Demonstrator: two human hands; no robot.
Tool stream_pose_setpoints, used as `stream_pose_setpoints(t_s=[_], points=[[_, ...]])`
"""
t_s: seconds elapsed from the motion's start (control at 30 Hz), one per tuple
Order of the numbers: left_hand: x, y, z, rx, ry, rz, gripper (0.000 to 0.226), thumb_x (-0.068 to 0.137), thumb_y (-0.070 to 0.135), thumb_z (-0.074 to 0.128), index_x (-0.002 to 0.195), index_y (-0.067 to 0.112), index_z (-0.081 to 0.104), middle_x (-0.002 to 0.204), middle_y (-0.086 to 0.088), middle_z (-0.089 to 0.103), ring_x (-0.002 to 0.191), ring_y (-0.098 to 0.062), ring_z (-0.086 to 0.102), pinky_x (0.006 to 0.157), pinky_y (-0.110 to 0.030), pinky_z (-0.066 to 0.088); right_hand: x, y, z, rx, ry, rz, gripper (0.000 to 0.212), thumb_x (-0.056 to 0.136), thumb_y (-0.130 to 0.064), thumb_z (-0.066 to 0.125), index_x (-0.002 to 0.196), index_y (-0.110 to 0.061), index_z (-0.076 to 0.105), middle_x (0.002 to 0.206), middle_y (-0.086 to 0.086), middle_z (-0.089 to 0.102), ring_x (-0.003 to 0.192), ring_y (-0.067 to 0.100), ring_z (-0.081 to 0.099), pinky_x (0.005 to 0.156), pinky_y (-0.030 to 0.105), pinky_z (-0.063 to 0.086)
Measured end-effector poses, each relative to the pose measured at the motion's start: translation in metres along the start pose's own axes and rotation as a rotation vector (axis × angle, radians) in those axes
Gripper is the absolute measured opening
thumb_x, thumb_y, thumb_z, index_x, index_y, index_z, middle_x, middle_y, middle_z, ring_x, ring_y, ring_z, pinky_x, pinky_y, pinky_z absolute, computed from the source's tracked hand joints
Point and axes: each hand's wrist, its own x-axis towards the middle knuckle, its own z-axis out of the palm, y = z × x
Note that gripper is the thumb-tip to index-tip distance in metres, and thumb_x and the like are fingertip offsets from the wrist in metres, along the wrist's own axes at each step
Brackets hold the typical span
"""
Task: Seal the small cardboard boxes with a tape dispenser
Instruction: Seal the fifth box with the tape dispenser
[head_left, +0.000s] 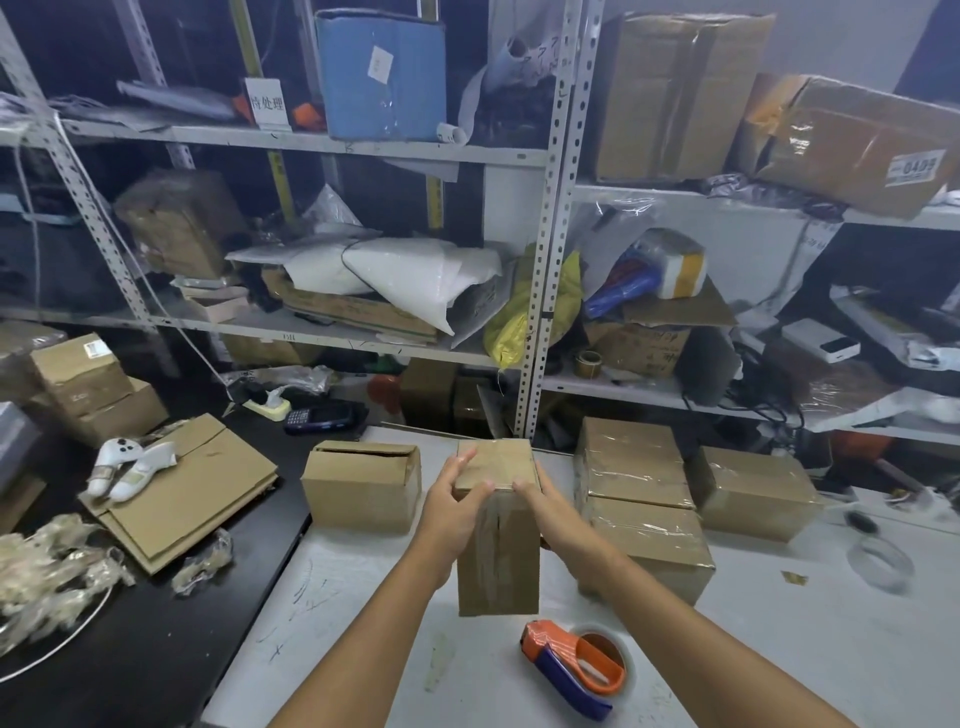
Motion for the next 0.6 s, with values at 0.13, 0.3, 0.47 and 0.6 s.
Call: stream_pose_setpoints(t_s=[0.13,0.3,0.47,0.6], points=[[-0.001,-0.002,0.002,-0.048,0.013,-0.029,0.069,0.097,0.035,0.060,0.153,0.040,0.021,0.150,0.002,0.038,0.117,-0.012,0.042,0.088,-0.028,0.046,-0.002,-0.001,0.003,0.033,0.004,-0.011,0.055,0.103,-0.049,0.040,0.152,-0.044,0.016,0.151,-0.011,0.038,0.136,0.017,0.040,0.114,0.051,0.037],[0.006,-0.006,0.002,-0.032,-0.001,-0.136,0.078,0.092,0.044,0.064,0.155,0.032,0.018,0.139,0.002,0.050,0.113,-0.013,0.051,0.082,-0.027,0.046,-0.006,0.001,0.008,0.041,0.029,-0.043,0.060,0.102,-0.046,0.046,0.153,-0.044,0.015,0.149,-0.014,0.039,0.128,0.009,0.045,0.107,0.036,0.040],[0.010,-0.014,-0.002,-0.082,-0.014,-0.095,0.054,0.094,0.038,0.063,0.143,0.033,0.040,0.124,0.004,0.063,0.108,-0.013,0.061,0.082,-0.030,0.055,-0.010,-0.001,0.004,0.064,0.027,-0.028,0.070,0.094,-0.057,0.041,0.156,-0.042,0.011,0.158,-0.013,0.026,0.145,0.017,0.029,0.115,0.046,0.031],[0.008,-0.013,0.001,-0.115,-0.026,-0.078,0.055,0.095,0.034,0.063,0.144,0.032,0.039,0.122,0.006,0.063,0.109,-0.014,0.062,0.089,-0.033,0.055,-0.008,0.002,0.005,0.075,0.070,-0.036,0.058,0.101,-0.050,0.042,0.153,-0.045,0.018,0.153,-0.013,0.038,0.138,0.015,0.040,0.111,0.043,0.041]])
